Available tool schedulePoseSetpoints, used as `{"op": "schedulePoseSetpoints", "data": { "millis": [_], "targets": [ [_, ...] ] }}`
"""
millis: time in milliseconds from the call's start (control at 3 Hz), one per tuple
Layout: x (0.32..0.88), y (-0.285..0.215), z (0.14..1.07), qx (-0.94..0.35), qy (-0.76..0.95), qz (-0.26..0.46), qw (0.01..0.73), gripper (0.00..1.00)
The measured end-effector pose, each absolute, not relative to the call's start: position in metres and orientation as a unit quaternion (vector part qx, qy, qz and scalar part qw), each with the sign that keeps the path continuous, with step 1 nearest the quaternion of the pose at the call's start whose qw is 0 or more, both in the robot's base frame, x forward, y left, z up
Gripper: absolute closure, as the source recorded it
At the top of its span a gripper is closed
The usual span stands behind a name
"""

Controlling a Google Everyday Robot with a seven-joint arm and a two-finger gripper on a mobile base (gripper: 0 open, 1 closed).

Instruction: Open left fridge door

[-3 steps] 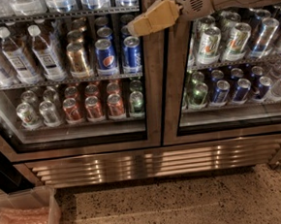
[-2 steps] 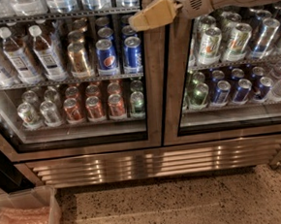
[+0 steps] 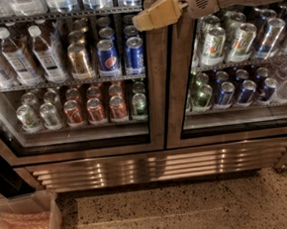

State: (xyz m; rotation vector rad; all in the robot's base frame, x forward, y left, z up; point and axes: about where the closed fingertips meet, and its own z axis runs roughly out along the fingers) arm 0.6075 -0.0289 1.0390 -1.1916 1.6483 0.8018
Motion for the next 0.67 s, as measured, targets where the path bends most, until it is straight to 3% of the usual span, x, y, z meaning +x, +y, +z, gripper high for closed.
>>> {"op": "schedulePoseSetpoints", "data": {
  "millis": [667],
  "targets": [
    [0.6080,-0.0302,1.0390,-0.483,0.669,0.328,0.459,0.43]
  ]
}}
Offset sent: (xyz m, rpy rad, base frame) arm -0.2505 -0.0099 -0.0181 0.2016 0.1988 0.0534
